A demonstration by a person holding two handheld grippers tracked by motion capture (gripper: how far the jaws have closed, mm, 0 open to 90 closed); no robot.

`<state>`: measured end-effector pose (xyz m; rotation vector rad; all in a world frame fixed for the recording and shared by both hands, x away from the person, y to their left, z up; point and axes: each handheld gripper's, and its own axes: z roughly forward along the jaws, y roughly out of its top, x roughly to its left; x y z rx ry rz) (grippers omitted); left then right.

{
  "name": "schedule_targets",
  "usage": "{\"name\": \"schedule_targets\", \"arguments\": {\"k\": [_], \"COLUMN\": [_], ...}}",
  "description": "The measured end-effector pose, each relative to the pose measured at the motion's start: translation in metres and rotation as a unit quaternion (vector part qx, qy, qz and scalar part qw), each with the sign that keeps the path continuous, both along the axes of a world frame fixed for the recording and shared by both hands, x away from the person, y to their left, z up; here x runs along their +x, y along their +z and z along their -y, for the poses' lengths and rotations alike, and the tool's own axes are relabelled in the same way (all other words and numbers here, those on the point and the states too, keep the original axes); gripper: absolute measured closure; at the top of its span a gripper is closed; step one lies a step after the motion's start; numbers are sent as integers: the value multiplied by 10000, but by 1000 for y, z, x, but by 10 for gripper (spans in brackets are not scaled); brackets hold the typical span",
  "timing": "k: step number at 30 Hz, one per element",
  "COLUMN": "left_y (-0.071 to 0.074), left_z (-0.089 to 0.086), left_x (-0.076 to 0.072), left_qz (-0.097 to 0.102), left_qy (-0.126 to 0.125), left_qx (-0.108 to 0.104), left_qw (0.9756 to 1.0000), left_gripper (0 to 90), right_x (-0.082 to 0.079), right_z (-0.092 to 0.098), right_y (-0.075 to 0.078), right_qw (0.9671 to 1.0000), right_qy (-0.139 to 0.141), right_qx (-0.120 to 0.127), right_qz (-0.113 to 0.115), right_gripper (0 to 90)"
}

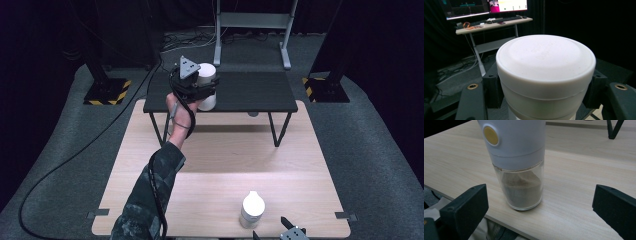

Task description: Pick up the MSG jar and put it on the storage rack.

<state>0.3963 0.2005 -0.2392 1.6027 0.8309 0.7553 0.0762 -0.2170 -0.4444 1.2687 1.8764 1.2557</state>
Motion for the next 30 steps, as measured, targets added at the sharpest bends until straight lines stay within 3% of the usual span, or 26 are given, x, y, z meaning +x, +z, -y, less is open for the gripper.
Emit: {"name": "schedule_targets", "arguments": {"k": [7,11,18,23,30], "left_y": [-1,0,-5,-13,-16], "left_z": [5,9,5,2,0], "left_x": [6,7,12,14,14], "left_qz": [-44,10,-91,-53,3], "left_qy": [79,105,123,156,116], "left_qx": [72,246,137,-82,-75], "left_qw": [9999,9996,9998,9998,9999], "left_gripper": [343,343,343,343,342], "right_x": [0,0,0,0,0], "right_z": [1,1,1,0,-2], "right_y": [0,1,1,0,0], "right_qw": [10000,10000,10000,10000,10000], "right_qy": [5,-3,-6,-7,8], "right_qx": [5,-9,-12,-11,-19], "right_qz": [-13,-26,-13,-23,-15], "right_gripper": [0,0,0,0,0]}}
